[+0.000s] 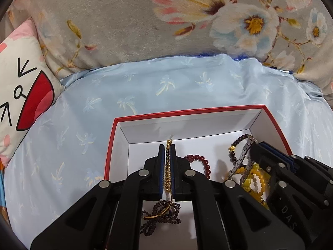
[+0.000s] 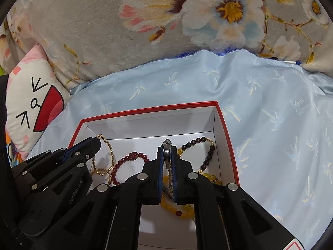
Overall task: Organize jewelry
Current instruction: 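Open both tools to release the chain and watch in the box, then move the left tool to the gold earring and grasp it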
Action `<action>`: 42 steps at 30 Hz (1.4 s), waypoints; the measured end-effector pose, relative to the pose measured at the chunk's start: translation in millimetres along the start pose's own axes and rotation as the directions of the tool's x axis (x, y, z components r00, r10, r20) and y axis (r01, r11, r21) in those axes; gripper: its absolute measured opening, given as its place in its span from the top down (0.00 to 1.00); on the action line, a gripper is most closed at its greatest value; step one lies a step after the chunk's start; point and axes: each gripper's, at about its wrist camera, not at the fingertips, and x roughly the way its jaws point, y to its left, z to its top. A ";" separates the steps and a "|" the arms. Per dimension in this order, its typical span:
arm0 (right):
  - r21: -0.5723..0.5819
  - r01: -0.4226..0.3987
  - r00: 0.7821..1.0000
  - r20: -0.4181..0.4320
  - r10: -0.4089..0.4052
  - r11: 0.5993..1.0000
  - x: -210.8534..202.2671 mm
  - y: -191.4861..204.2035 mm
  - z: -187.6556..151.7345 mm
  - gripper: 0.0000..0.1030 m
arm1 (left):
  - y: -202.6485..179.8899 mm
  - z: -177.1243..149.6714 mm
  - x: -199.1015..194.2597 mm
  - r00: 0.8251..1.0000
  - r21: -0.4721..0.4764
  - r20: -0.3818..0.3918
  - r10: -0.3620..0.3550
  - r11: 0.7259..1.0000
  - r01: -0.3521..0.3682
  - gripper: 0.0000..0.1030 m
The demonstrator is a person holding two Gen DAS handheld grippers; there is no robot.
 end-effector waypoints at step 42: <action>-0.017 -0.030 0.997 0.070 0.031 0.999 -149.5 21.2 -110.3 0.70 | 24.9 -100.2 -143.1 0.997 -0.013 0.075 0.013 1.000 -0.012 0.48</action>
